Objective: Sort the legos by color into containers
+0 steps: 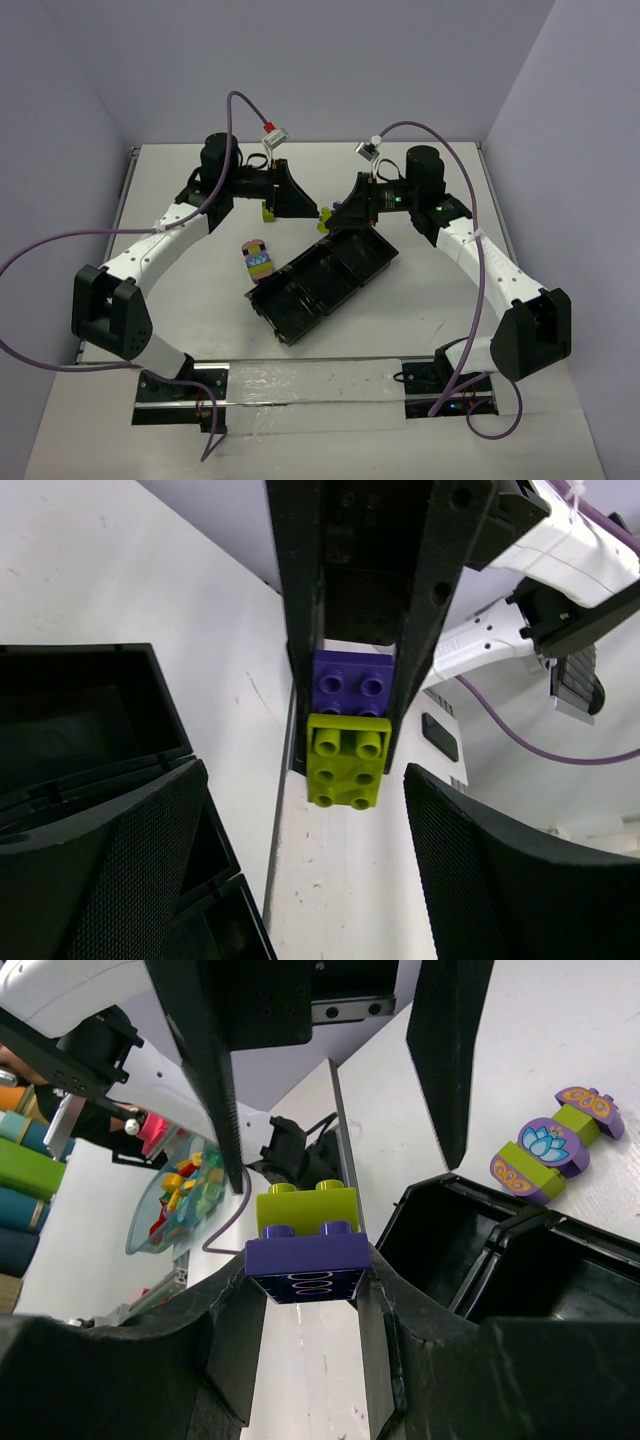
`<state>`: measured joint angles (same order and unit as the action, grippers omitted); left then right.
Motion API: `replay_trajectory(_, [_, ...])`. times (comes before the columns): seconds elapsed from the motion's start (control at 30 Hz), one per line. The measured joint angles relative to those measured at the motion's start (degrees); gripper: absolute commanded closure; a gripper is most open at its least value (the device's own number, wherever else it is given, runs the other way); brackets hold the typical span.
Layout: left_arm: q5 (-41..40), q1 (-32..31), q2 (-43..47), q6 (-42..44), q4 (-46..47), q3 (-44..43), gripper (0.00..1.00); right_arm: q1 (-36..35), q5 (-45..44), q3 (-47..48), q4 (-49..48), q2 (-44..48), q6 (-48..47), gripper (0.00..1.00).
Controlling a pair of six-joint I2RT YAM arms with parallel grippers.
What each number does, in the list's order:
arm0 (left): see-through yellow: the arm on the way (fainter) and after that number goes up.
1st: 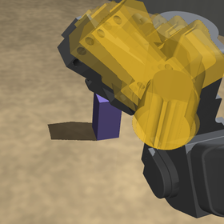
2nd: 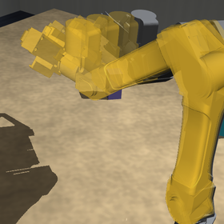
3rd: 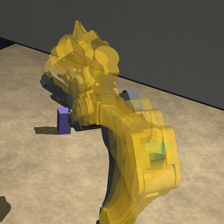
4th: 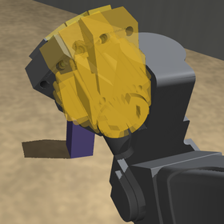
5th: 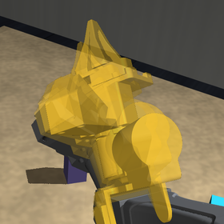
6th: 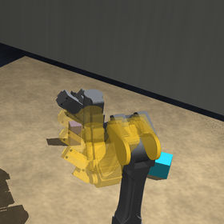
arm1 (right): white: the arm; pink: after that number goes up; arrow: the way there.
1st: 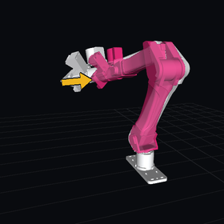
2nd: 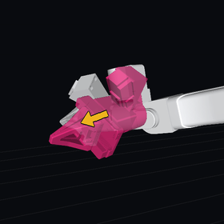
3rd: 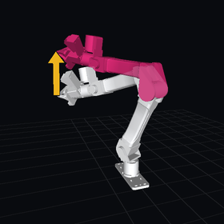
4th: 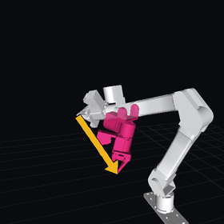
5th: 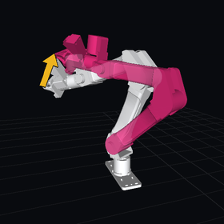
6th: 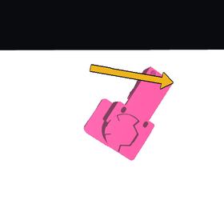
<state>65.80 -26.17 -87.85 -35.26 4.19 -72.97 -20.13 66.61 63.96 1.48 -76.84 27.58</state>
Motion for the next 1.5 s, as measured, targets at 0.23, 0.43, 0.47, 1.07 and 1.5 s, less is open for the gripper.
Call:
replay_trajectory(0.23, [0.59, -2.35, -0.20, -2.53, 1.57, 0.00, 0.35, -0.36, -0.28, 0.00, 0.98, 0.00, -0.69, 1.00])
replay_trajectory(0.43, [0.63, -2.61, -0.20, -4.57, 3.83, 0.00, 0.44, -0.51, -1.21, 0.00, 2.53, 0.00, -1.90, 1.00])
replay_trajectory(0.47, [0.61, -2.61, -0.20, -4.67, 3.86, 0.00, 0.46, -0.58, -1.27, 0.00, 2.68, 0.00, -1.99, 1.00])
replay_trajectory(1.07, [1.20, -3.38, -1.51, -3.14, 2.31, -0.10, 1.00, -1.21, -1.87, 0.24, 4.82, 0.07, -3.29, 1.00])
replay_trajectory(1.5, [0.63, -3.43, -1.73, -3.69, 2.40, -0.20, 1.00, -0.99, -3.44, 1.66, 9.63, 0.09, -6.54, 0.26])
